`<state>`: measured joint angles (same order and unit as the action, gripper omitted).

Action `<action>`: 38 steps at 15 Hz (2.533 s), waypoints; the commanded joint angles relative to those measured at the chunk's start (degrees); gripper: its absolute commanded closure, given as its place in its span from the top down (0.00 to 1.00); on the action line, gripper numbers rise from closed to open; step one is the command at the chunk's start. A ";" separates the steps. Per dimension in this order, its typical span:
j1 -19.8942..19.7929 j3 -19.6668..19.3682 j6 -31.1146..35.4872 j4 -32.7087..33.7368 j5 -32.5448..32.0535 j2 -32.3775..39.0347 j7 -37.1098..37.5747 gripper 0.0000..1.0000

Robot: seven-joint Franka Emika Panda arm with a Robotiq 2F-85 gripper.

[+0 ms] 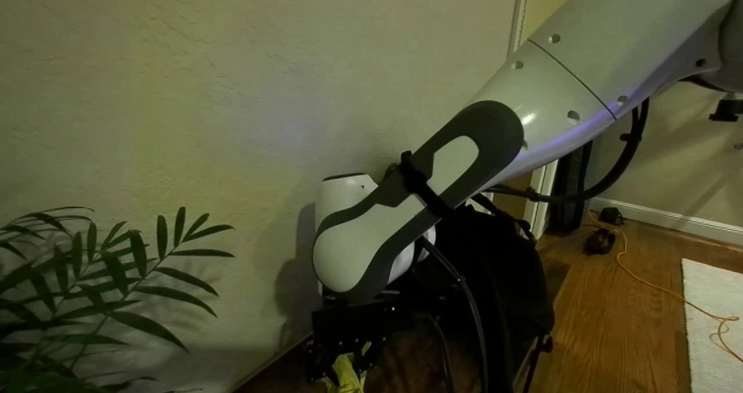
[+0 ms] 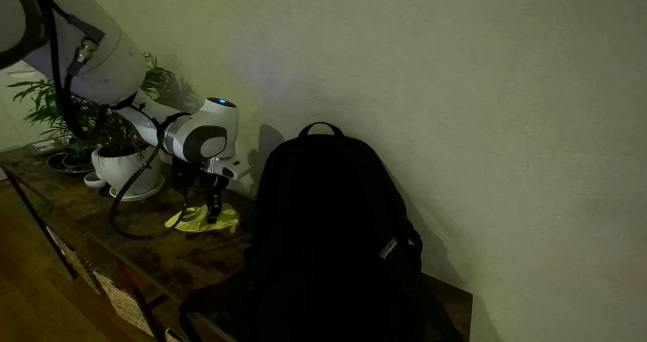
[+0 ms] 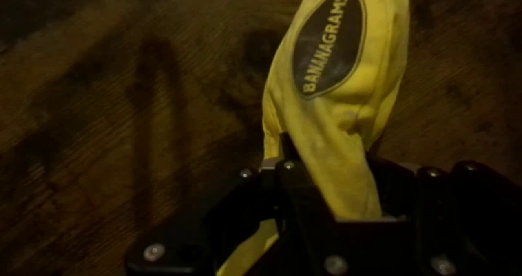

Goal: Put the yellow thing in the bag

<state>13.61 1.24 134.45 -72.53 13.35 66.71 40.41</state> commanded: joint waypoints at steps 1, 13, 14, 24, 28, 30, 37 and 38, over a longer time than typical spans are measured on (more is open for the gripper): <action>0.67 -0.83 -0.07 -7.22 -1.40 -6.61 -0.17 0.11; 2.88 -2.31 0.25 -16.46 -6.12 -18.78 0.69 0.11; 2.96 -2.53 0.11 -17.04 -6.71 -19.68 0.70 0.11; 4.72 -8.00 -1.16 -20.08 -17.04 -27.52 3.68 0.11; 4.64 -9.34 -1.62 -21.14 -20.53 -29.96 4.86 0.11; 4.15 -9.70 -2.08 -21.42 -21.69 -30.75 5.34 0.11; 4.49 -11.76 -6.40 -22.43 -27.74 -33.86 8.52 0.08; 4.41 -11.83 -7.12 -22.60 -28.63 -34.22 9.06 0.09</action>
<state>16.68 -9.31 130.01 -90.74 -11.95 37.57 46.16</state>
